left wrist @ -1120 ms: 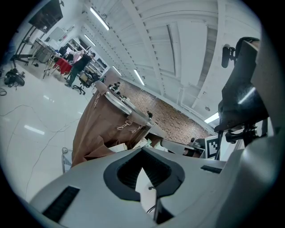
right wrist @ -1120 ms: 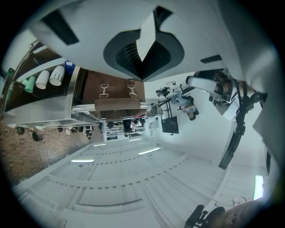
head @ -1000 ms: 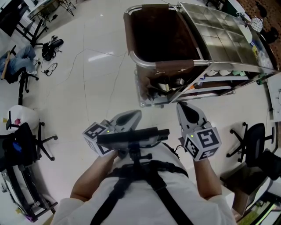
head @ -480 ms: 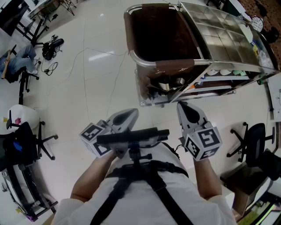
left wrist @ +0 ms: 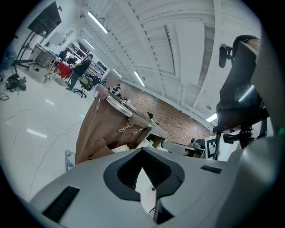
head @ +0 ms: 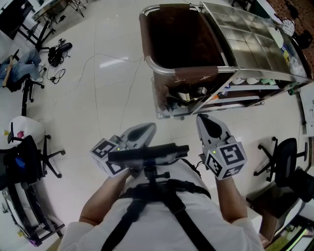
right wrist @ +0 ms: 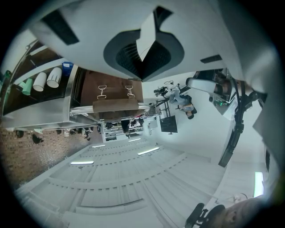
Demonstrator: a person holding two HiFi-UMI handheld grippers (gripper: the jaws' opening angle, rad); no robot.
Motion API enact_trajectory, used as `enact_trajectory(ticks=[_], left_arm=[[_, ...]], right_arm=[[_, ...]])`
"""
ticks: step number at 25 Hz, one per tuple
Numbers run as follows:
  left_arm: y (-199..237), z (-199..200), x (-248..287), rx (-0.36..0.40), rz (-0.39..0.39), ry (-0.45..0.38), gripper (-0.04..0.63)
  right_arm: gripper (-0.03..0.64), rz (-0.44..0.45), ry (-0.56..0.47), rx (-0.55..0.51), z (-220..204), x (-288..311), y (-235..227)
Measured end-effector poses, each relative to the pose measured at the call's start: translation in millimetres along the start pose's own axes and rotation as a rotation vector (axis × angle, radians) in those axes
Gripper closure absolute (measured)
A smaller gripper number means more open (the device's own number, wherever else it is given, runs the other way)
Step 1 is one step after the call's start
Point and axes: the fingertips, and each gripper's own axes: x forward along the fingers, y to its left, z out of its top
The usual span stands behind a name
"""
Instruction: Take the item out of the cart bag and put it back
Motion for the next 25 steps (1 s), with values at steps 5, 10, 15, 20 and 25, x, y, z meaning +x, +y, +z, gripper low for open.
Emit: enact_trajectory(ticks=[5, 10, 15, 20, 25], left_arm=[[2, -6, -4, 0.031, -0.013, 0.011, 0.591], [4, -8, -4, 0.004, 0.0, 0.01, 0.592], [-2, -5, -1, -0.002, -0.006, 0.015, 0.591], [1, -4, -2, 0.003, -0.004, 0.026, 0.591], [14, 12, -3, 0.013, 0.023, -0.022, 0.592]], right_arm=[[0.617, 0.007, 0.0, -0.007, 0, 2, 2], [0.617, 0.015, 0.008, -0.007, 0, 4, 4], [0.617, 0.02, 0.016, -0.007, -3, 6, 6], [0.617, 0.018, 0.024, -0.01, -4, 9, 6], [0.617, 0.013, 0.035, -0.02, -6, 18, 3]])
